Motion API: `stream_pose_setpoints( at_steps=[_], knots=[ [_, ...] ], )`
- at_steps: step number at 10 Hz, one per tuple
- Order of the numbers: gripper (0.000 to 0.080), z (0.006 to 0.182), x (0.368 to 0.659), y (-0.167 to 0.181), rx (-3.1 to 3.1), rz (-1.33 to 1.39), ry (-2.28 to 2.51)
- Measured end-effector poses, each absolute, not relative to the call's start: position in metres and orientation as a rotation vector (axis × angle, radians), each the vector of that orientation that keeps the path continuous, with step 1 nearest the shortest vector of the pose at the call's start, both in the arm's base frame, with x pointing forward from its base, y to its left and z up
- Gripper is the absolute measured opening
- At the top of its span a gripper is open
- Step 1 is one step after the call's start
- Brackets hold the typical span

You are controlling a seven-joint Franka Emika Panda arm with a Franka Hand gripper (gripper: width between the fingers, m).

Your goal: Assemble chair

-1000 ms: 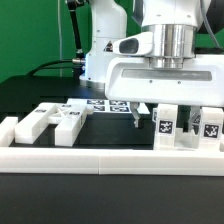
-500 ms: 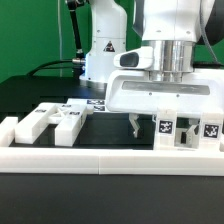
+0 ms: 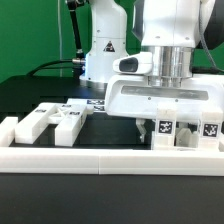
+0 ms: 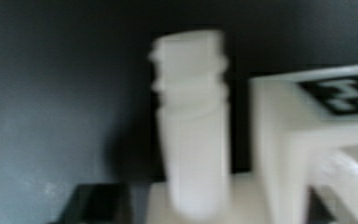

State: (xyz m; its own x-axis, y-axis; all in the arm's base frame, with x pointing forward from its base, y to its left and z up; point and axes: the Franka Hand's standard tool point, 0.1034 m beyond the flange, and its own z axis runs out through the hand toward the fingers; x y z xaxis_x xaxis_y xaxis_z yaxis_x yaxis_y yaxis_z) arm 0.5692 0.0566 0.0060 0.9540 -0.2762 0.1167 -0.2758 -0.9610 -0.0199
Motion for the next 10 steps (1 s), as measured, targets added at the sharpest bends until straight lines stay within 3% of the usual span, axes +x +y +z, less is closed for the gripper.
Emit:
stream_pose_setpoints(
  at_steps=[1, 5, 10],
  knots=[
    [0.0328, 0.006, 0.569, 0.057, -3.102, -0.186, 0.438],
    [0.0328, 0.010, 0.569, 0.054, -3.104, -0.178, 0.433],
    [0.0330, 0.050, 0.565, 0.041, -3.091, -0.106, 0.415]
  ],
)
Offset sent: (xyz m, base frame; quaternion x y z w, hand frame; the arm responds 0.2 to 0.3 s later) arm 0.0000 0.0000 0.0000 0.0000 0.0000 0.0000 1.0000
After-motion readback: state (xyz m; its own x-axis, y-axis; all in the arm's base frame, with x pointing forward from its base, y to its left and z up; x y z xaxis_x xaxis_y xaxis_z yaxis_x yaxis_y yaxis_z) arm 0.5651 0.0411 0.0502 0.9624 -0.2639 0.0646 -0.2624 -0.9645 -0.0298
